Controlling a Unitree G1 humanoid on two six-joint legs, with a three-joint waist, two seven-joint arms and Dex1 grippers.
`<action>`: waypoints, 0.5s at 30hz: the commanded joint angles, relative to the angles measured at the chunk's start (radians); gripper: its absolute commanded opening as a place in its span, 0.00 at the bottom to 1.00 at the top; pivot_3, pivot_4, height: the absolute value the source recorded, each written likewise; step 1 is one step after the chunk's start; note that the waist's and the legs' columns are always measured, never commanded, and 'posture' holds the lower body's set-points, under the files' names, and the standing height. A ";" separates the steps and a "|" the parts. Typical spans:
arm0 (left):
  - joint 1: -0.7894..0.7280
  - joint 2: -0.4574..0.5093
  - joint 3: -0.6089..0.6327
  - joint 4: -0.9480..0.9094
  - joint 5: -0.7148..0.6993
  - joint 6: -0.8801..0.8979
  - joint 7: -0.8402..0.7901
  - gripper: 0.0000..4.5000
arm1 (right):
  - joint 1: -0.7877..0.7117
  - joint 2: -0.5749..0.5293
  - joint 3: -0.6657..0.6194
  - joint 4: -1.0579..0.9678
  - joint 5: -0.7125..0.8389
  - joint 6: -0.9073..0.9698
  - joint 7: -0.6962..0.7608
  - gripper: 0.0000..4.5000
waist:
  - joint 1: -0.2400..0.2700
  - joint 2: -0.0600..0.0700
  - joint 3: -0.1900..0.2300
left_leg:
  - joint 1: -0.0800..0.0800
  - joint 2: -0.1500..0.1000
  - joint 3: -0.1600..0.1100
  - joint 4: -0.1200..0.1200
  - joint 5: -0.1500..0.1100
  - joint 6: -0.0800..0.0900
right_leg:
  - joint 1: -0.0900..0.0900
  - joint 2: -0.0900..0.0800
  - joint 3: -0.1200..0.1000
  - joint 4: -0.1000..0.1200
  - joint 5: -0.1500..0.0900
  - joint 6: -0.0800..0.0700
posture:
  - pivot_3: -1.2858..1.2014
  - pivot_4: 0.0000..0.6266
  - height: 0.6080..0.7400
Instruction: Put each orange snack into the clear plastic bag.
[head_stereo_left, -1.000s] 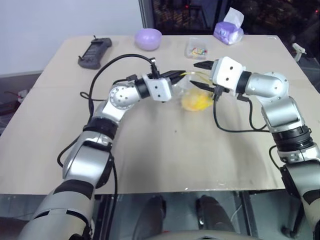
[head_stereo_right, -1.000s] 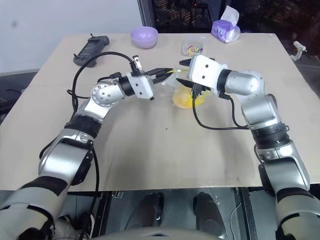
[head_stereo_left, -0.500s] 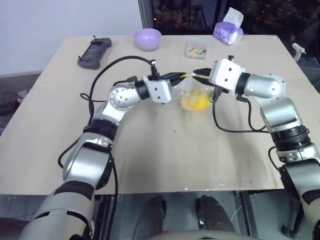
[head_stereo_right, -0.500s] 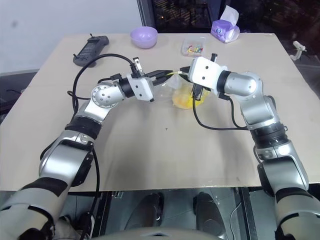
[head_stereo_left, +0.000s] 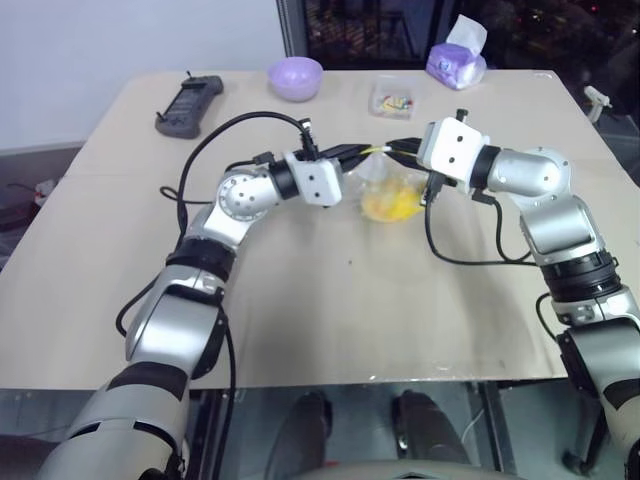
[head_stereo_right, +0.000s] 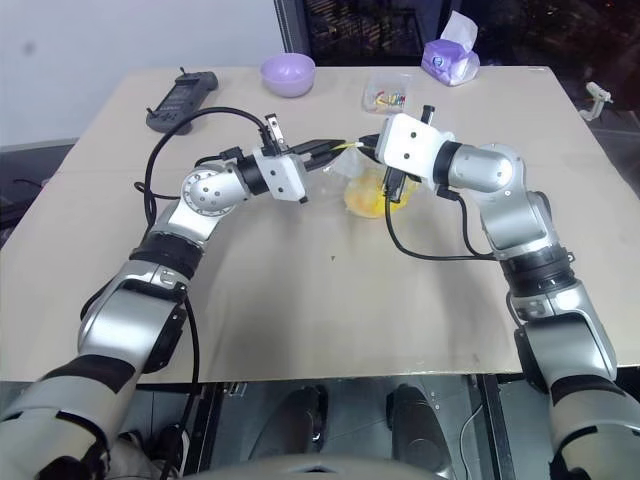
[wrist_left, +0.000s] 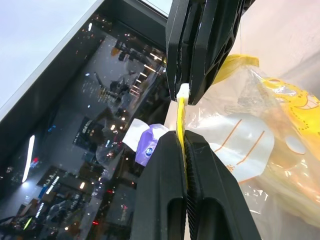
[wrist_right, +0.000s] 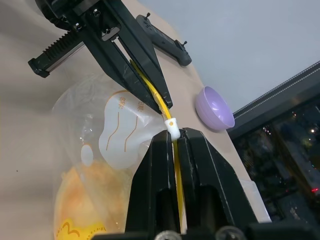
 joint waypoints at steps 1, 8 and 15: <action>-0.006 0.010 0.024 -0.019 0.000 -0.008 0.014 0.00 | -0.012 -0.004 -0.017 -0.022 0.005 -0.012 -0.007 0.01 | 0.000 0.000 0.000 | 0.000 0.000 0.000 0.000 0.000 0.000 | 0.000 0.000 0.000 0.000 0.000 0.000 | 0.52 0.24 1.00; -0.005 0.000 0.022 -0.028 -0.004 -0.010 0.011 0.00 | -0.013 0.002 -0.017 -0.026 0.010 -0.011 -0.007 0.15 | 0.000 0.000 0.000 | 0.000 0.000 0.000 0.000 0.000 0.000 | 0.000 0.000 0.000 0.000 0.000 0.000 | 0.52 0.24 1.00; -0.007 0.001 0.021 -0.023 -0.001 -0.013 0.011 0.00 | -0.016 0.001 -0.017 -0.026 0.008 -0.014 -0.006 0.32 | 0.000 0.000 0.000 | 0.000 0.000 0.000 0.000 0.000 0.000 | 0.000 0.000 0.000 0.000 0.000 0.000 | 0.52 0.24 1.00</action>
